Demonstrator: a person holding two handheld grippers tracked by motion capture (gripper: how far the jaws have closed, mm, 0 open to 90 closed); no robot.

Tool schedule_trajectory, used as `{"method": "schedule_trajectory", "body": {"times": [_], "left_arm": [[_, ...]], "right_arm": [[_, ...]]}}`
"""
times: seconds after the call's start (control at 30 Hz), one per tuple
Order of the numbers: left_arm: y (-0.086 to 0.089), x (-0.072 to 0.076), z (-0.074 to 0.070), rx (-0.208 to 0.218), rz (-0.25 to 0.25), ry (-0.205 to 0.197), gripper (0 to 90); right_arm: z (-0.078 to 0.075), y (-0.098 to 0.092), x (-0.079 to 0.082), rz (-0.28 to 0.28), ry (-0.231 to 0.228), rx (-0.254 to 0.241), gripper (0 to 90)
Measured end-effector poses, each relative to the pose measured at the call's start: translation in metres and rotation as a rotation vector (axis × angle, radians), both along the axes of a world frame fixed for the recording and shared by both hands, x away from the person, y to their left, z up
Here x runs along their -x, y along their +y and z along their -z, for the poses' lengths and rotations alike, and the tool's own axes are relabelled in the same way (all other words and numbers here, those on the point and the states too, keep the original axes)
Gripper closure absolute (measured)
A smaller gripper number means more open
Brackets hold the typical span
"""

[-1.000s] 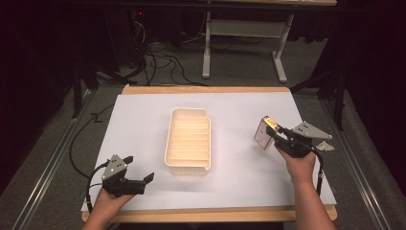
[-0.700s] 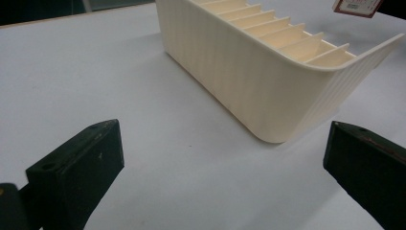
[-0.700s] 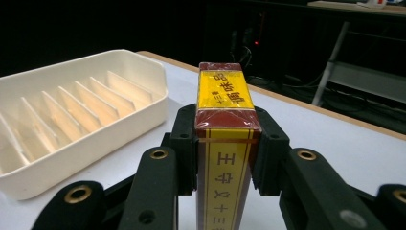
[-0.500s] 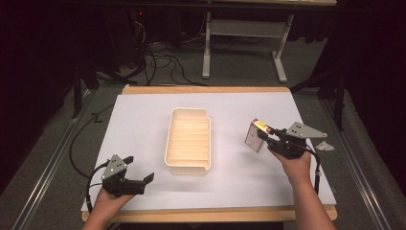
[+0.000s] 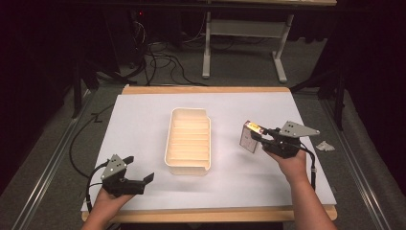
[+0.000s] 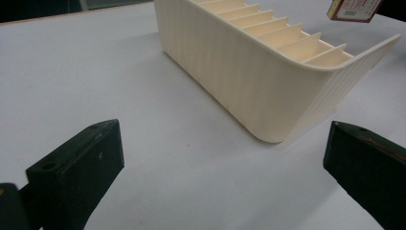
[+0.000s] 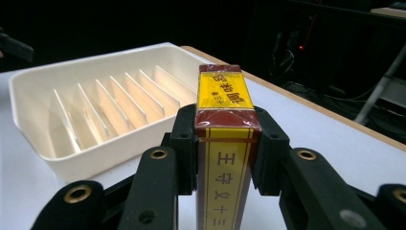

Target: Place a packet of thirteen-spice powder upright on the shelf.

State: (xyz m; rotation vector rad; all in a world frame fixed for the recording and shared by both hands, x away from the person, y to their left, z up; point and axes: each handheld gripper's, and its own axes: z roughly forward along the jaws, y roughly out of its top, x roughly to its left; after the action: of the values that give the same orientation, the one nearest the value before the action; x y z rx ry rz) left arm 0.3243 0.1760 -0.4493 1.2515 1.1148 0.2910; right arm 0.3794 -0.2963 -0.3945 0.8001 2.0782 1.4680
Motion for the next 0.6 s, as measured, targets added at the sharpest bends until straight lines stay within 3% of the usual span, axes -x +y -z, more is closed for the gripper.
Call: {"method": "schedule_trajectory", "body": {"times": [0.13, 0.33, 0.4, 0.6], "left_arm": [[0.001, 0.0, 0.001, -0.012, 0.012, -0.001, 0.8], [0.0, -0.001, 0.001, -0.008, 0.012, -0.001, 0.8], [0.0, -0.001, 0.001, -0.006, 0.013, -0.001, 0.7], [-0.001, -0.001, 0.002, -0.006, 0.011, -0.001, 0.8]], "right_arm": [[-0.005, 0.003, -0.004, -0.037, -0.004, 0.008, 68.5], [-0.008, 0.004, -0.011, -0.094, 0.008, -0.03, 68.5], [-0.009, 0.006, -0.013, -0.139, 0.01, -0.06, 68.5], [-0.012, 0.01, -0.015, -0.185, 0.001, -0.089, 68.5]]}}
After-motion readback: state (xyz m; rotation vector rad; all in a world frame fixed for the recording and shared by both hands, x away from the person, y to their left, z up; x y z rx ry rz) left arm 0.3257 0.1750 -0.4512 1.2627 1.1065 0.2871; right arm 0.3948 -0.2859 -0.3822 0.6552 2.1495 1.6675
